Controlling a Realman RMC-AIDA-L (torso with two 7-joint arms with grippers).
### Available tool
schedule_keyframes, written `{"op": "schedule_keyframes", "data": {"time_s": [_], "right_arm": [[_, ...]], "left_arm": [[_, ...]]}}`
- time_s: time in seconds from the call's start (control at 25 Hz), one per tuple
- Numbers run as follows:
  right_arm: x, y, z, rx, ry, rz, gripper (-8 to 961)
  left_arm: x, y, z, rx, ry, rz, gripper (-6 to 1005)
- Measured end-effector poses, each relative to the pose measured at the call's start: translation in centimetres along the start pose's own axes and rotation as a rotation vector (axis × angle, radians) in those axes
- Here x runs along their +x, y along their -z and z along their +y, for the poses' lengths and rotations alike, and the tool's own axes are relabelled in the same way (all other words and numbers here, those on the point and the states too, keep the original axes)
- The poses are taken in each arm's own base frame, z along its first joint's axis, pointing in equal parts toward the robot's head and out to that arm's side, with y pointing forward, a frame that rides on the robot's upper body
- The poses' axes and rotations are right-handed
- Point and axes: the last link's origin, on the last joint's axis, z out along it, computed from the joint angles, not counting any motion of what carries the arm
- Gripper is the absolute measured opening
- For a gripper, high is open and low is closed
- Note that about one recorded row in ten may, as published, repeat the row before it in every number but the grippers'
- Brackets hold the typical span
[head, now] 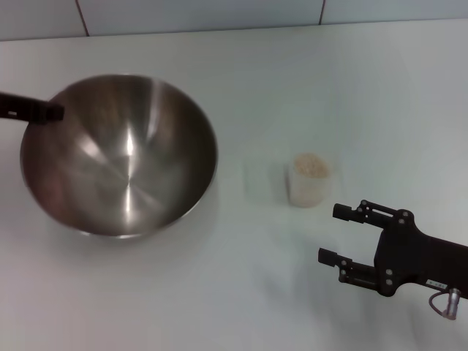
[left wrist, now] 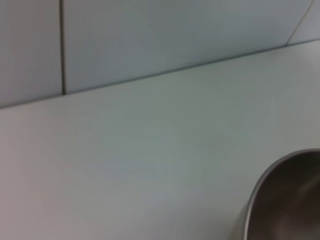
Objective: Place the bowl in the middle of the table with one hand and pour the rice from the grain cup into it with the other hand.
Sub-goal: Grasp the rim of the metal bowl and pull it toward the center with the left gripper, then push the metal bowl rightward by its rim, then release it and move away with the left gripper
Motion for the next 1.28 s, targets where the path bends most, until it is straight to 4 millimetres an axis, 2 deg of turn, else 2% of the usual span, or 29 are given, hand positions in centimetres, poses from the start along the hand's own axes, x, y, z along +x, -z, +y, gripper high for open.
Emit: {"op": "schedule_keyframes", "data": {"time_s": [0.36,0.68,1.28], "right_arm": [[0.0,0.0,0.0,-0.001,-0.001,-0.001,704],[0.0,0.0,0.0,-0.002,-0.001,0.000,704],[-0.1,-0.1,0.0,-0.006,0.001,-0.005,703]], "left_arm": [[2.7,0.0,1.9,-0.058,-0.061,0.007,44],[3.7,-2.4,4.1,-0.158,-0.064,-0.014,49],[3.1,-4.5,5.5,-0.195,-0.076,-0.061,59]]}}
